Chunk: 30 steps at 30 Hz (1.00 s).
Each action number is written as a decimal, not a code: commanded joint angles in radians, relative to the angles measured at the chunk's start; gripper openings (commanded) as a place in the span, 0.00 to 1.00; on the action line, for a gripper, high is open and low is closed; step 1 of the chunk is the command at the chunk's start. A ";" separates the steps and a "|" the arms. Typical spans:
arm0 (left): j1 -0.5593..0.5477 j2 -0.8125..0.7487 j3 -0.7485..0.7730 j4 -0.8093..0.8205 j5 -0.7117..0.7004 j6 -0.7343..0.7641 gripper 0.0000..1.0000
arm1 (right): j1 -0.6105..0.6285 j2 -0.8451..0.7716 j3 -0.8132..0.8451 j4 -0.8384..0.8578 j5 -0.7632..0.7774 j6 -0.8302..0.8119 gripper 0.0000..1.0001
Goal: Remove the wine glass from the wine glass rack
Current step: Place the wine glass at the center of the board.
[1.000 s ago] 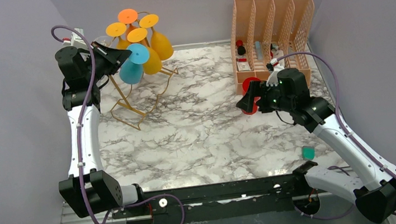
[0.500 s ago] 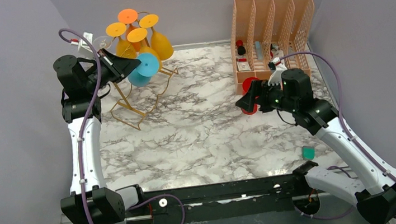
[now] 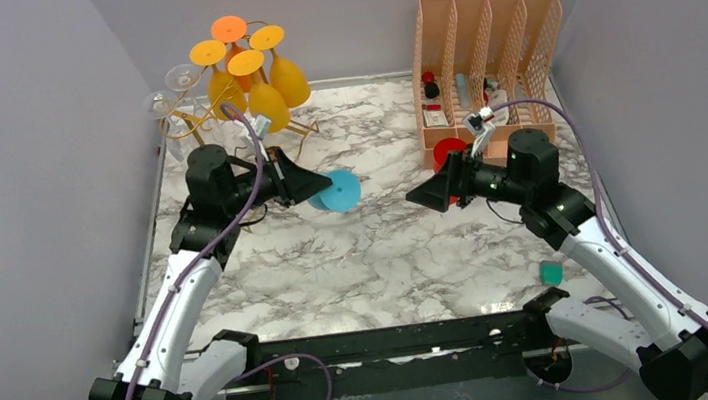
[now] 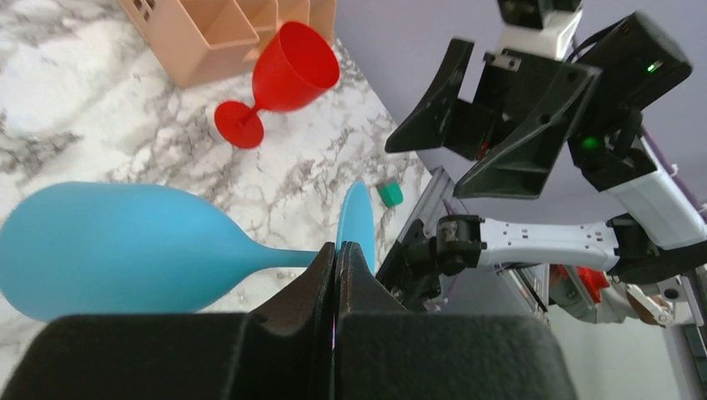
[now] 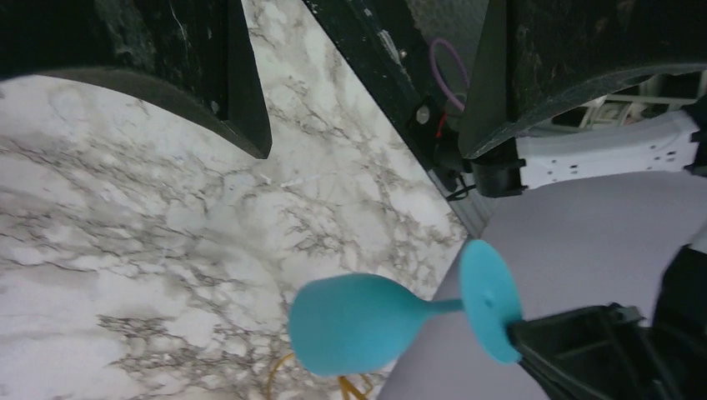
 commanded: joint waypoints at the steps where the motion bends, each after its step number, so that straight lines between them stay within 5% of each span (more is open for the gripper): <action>1: -0.096 -0.063 -0.095 0.090 -0.097 -0.002 0.00 | 0.001 0.001 -0.030 0.178 -0.191 0.086 0.82; 10: -0.233 -0.103 -0.262 0.380 -0.212 -0.153 0.00 | 0.001 0.074 -0.040 0.288 -0.359 0.162 0.69; 22: -0.377 -0.009 -0.232 0.416 -0.254 -0.124 0.00 | 0.002 0.188 -0.022 0.291 -0.495 0.153 0.46; 30: -0.395 0.000 -0.242 0.431 -0.250 -0.128 0.00 | 0.001 0.212 -0.043 0.344 -0.512 0.190 0.01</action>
